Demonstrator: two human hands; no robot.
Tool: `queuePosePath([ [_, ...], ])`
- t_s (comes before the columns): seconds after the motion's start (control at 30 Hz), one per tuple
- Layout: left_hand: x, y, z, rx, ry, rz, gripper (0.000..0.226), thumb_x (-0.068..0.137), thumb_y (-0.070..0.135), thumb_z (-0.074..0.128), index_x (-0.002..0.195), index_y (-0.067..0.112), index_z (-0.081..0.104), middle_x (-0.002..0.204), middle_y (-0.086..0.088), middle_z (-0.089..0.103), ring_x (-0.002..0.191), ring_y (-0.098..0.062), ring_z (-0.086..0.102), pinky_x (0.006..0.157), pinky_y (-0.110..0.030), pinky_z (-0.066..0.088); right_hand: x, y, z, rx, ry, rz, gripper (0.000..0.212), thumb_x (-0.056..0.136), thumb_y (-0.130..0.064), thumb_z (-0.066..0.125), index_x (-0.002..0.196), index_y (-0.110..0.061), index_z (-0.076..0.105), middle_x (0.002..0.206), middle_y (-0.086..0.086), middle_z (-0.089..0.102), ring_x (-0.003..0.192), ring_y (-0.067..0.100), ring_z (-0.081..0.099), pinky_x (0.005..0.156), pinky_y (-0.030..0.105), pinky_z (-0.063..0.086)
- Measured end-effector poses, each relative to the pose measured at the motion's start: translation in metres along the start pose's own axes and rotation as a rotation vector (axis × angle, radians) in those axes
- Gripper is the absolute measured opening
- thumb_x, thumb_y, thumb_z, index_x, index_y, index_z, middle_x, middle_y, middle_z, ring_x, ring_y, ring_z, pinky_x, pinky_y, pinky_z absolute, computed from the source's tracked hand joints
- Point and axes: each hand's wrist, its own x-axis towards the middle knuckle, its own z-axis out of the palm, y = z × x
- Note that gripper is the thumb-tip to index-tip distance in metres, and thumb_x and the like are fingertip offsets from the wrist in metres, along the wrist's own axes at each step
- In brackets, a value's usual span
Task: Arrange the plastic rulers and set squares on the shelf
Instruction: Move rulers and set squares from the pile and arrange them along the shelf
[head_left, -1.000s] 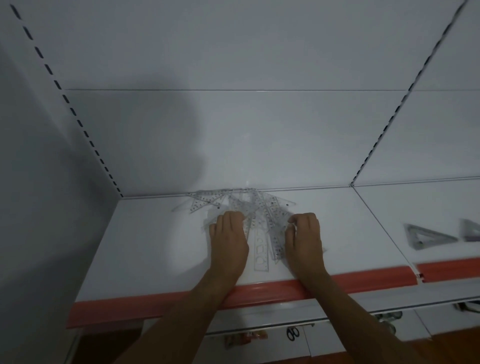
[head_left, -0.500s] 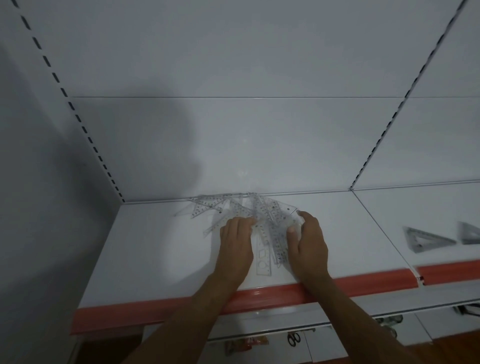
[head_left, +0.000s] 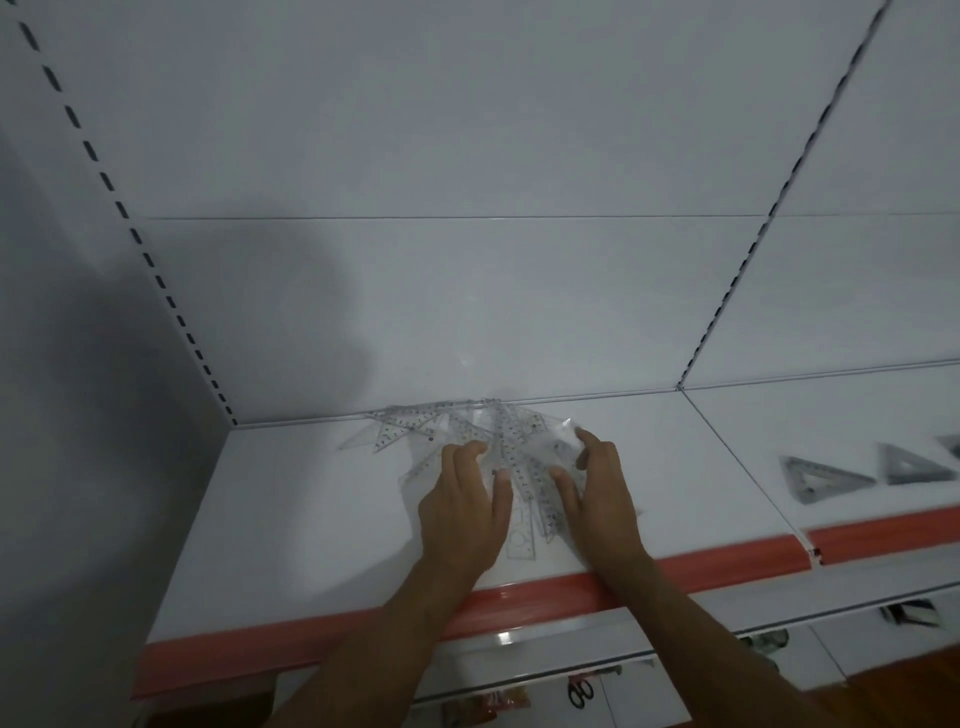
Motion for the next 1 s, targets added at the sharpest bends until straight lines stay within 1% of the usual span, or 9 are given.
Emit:
queuePosePath([
  [0.07,-0.001,0.001,-0.003,0.017,-0.054,0.034,0.045,0.084,0.052,0.048,0.114,0.019,0.042,0.104,-0.003,0.057,0.075,-0.016,0.063,0.054,-0.027,0.051,0.001,-0.002,-0.002,0.033,0.02,0.057,0.053,0.093,-0.035,0.05,0.14,-0.014,0.037,0.106,-0.006,0.042,0.09,-0.002,0.045,0.078,0.006,0.041],
  [0.17,0.003,0.005,-0.007,0.013,-0.076,0.009,0.061,0.071,0.062,0.055,0.114,0.021,0.042,0.104,0.002,0.051,0.076,-0.014,0.06,0.053,-0.029,0.05,0.006,-0.001,-0.01,0.049,0.112,0.111,0.052,0.094,-0.036,0.047,0.14,-0.012,0.038,0.097,-0.003,0.046,0.085,-0.002,0.047,0.071,0.0,0.037],
  [0.37,0.02,0.061,-0.001,-0.113,-0.09,0.041,0.064,0.066,0.053,0.069,0.115,0.023,0.042,0.109,0.006,0.047,0.083,-0.008,0.053,0.061,-0.028,0.051,0.004,0.005,-0.059,-0.177,0.073,0.046,0.056,0.092,-0.045,0.046,0.142,-0.02,0.037,0.1,-0.008,0.048,0.075,-0.002,0.048,0.062,0.008,0.037],
  [0.5,0.014,0.115,0.027,-0.24,-0.256,0.057,0.058,0.074,0.04,0.075,0.12,0.021,0.045,0.116,0.004,0.049,0.096,-0.011,0.055,0.07,-0.024,0.051,-0.033,0.028,-0.117,-0.338,0.139,0.152,0.063,0.089,-0.053,0.039,0.144,-0.022,0.036,0.102,-0.007,0.047,0.08,0.005,0.05,0.065,0.01,0.039],
  [0.6,-0.007,0.156,0.05,-0.317,-0.403,0.129,0.057,0.079,0.041,0.072,0.125,0.023,0.044,0.122,0.004,0.051,0.103,-0.01,0.055,0.077,-0.021,0.051,-0.075,0.045,-0.167,-0.423,0.201,0.288,0.062,0.09,-0.056,0.037,0.143,-0.023,0.036,0.111,-0.007,0.049,0.091,0.004,0.05,0.072,0.022,0.046],
  [0.7,-0.03,0.197,0.067,-0.379,-0.571,0.198,0.059,0.081,0.047,0.07,0.129,0.024,0.044,0.119,0.006,0.056,0.104,-0.011,0.059,0.081,-0.02,0.049,-0.116,0.062,-0.217,-0.487,0.259,0.386,0.064,0.09,-0.057,0.036,0.143,-0.021,0.035,0.113,-0.001,0.052,0.088,0.008,0.053,0.07,0.028,0.053],
  [0.83,-0.064,0.25,0.087,-0.384,-0.733,0.341,0.056,0.084,0.044,0.068,0.132,0.027,0.046,0.122,0.008,0.06,0.11,-0.011,0.059,0.093,-0.031,0.051,-0.156,0.084,-0.275,-0.475,0.321,0.518,0.061,0.09,-0.052,0.044,0.142,-0.021,0.035,0.118,-0.001,0.052,0.094,0.008,0.053,0.075,0.025,0.053],
  [0.93,-0.089,0.296,0.104,-0.401,-0.807,0.379,0.055,0.085,0.042,0.067,0.134,0.028,0.045,0.122,0.009,0.059,0.106,-0.012,0.059,0.091,-0.029,0.051,-0.179,0.103,-0.314,-0.47,0.371,0.589,0.059,0.089,-0.051,0.045,0.14,-0.024,0.036,0.122,-0.002,0.051,0.095,0.006,0.052,0.076,0.022,0.052],
  [1.0,-0.104,0.328,0.118,-0.454,-0.865,0.33,0.053,0.088,0.037,0.065,0.135,0.027,0.044,0.127,0.006,0.058,0.107,-0.015,0.061,0.091,-0.031,0.054,-0.193,0.117,-0.344,-0.455,0.387,0.614,0.06,0.087,-0.054,0.042,0.139,-0.024,0.037,0.124,-0.002,0.051,0.098,0.008,0.054,0.076,0.024,0.053],
])
